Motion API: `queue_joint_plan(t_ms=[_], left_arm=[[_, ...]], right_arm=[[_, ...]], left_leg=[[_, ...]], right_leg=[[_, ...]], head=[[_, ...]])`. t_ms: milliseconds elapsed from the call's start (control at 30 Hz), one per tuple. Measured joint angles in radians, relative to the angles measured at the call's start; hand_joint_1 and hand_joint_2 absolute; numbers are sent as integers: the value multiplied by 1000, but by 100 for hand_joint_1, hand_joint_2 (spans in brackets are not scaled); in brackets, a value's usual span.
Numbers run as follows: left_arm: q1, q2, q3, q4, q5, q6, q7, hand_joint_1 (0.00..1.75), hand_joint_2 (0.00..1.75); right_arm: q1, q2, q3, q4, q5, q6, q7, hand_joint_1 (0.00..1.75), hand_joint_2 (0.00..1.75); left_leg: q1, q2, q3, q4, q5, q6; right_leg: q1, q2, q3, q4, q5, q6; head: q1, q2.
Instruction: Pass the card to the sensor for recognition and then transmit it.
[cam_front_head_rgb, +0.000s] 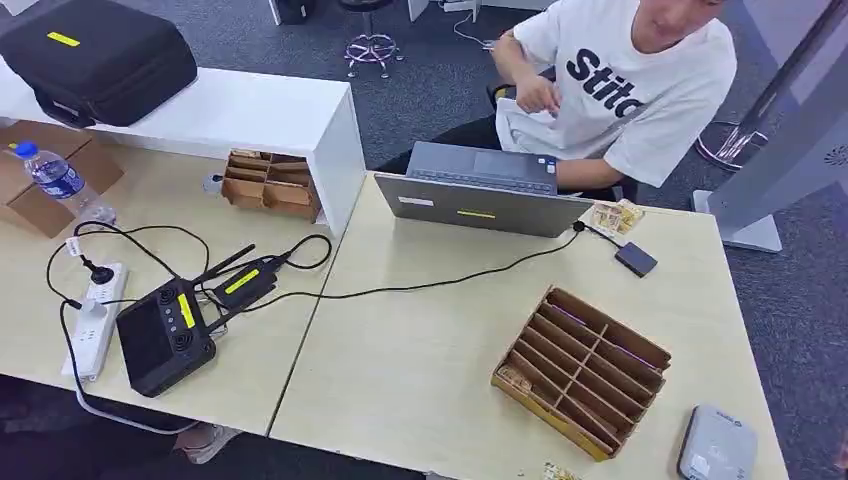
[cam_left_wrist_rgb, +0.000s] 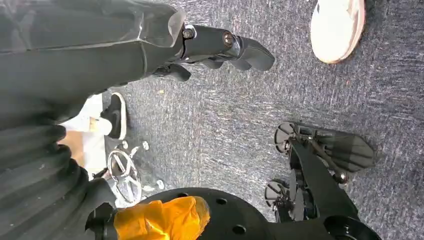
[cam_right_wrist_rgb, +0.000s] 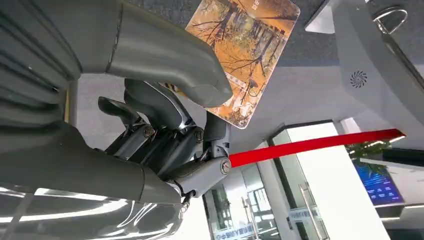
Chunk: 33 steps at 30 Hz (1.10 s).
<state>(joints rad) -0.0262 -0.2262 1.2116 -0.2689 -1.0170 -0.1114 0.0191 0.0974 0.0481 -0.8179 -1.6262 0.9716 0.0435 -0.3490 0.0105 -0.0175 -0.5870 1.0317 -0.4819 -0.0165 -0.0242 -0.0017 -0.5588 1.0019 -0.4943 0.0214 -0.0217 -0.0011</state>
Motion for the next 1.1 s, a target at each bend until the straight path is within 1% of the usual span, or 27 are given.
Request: queue_joint_plan(t_ms=[867,900,933,1000,1033,1067,1100], left_arm=[[0,0,0,0,0,0,0,0,175],[0,2,0,0,0,3,-9,0,175],[0,9,1,0,0,3,-19,0,175],[0,20,4,0,-1,-2,-26,0,175],[-1,25,7,0,-2,-3,-29,0,175],[-1,30,9,0,-2,-3,-29,0,175],[-1,34,10,0,-5,-3,-30,0,175]], right_arm=[[-2,0,0,3,0,5,0,175,175],[5,0,6,8,5,57,-9,175,175],[32,-6,32,18,18,143,-22,175,175],[74,-15,120,49,36,343,-39,175,175],[89,-17,154,60,33,374,-40,175,175],[104,-13,183,73,30,366,-39,175,175],[115,-13,210,81,21,354,-33,175,175]], left_leg=[[0,0,0,0,0,0],[0,0,0,0,0,0],[1,-1,0,0,0,0],[1,-1,0,0,-1,-1],[1,0,0,0,-1,-1],[0,0,1,0,-1,-1],[0,-1,1,0,-1,-1]], right_leg=[[0,0,0,0,0,0],[0,0,1,0,0,0],[1,-1,2,0,-1,0],[2,-1,1,0,-1,0],[1,0,1,0,-1,0],[0,0,0,0,-1,0],[0,-1,0,0,-1,0]], head=[[0,0],[0,0],[0,0],[1,0],[-2,0],[0,0],[-2,0]])
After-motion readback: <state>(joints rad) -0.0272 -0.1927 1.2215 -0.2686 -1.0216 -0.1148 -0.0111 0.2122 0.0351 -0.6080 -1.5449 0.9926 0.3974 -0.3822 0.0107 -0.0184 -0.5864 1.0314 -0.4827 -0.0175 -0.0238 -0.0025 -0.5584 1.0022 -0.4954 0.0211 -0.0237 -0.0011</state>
